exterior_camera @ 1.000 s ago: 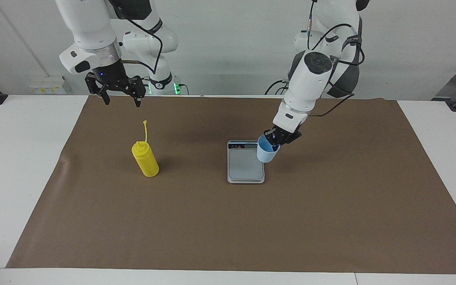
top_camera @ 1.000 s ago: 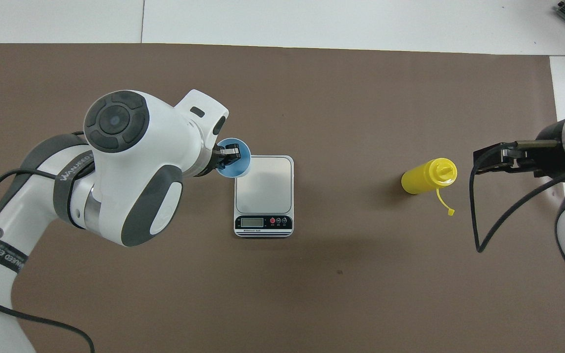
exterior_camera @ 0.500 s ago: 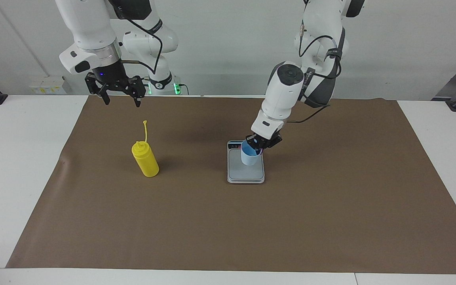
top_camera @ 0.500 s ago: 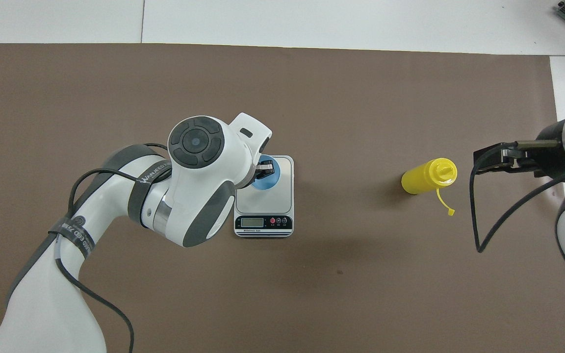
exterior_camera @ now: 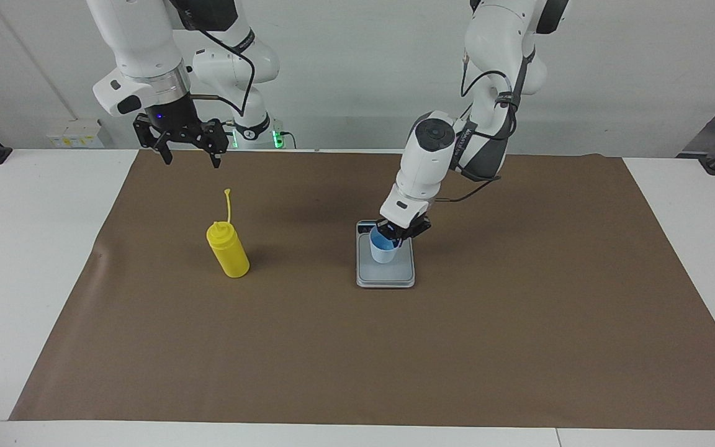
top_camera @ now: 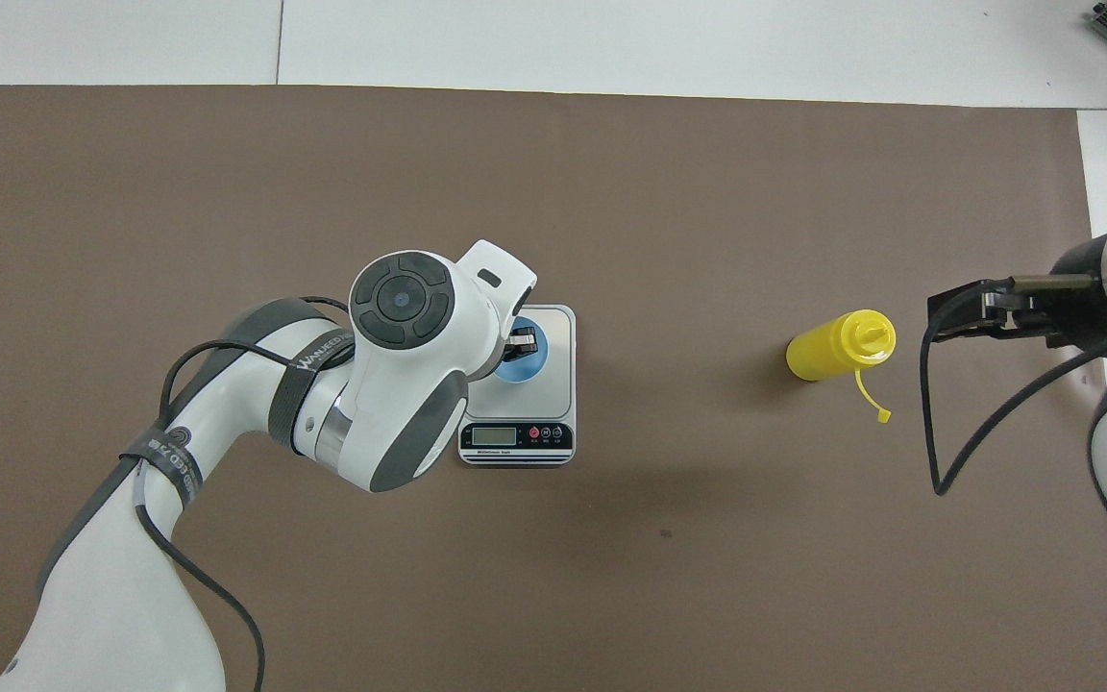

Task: Pour seasoning into cup on scale with both arms
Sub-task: 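Carry the blue cup with the left gripper onto the scale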

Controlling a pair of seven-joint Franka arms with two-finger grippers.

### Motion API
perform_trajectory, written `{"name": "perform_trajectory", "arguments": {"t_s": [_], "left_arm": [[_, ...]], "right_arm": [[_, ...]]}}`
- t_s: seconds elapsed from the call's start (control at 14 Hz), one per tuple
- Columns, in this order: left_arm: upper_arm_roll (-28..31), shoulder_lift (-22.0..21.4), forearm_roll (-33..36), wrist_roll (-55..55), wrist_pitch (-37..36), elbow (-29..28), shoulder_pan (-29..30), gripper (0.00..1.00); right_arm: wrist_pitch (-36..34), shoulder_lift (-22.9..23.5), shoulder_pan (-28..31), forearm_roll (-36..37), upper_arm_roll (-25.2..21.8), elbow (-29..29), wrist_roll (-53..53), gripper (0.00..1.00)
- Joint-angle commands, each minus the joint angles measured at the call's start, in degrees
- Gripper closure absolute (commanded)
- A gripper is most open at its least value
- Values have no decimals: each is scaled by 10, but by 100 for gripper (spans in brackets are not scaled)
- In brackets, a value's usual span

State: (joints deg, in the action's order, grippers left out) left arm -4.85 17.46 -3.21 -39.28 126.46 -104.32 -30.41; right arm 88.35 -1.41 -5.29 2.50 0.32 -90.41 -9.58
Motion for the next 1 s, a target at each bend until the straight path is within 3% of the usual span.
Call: {"name": "perform_trajectory", "arguments": {"t_s": [0.0,0.5,0.57,0.64,0.71,0.93], "left_arm": [[8,-11,12,-11,20,-16,-9,100],[8,-10,12,-9,28,-17,-4,100],[8,-10,12,-9,29,-19,-4,73],[8,-10,12,-9,31,-19,-4,26],[9,-10,12,-8,30,-19,-4,0],[19,-23,15,-7,11,-11,4,0]], "right_arm": [[3,-14,9,-12,2,-16,12,0],[3,-14,9,-12,2,-16,12,0],[3,-14,9,-12,2,-16,12,0],[3,-14,8,-12,2,-16,12,0],[3,-14,9,-12,3,-16,12,0],[3,-14,9,-12,3,-16,12,0]]}}
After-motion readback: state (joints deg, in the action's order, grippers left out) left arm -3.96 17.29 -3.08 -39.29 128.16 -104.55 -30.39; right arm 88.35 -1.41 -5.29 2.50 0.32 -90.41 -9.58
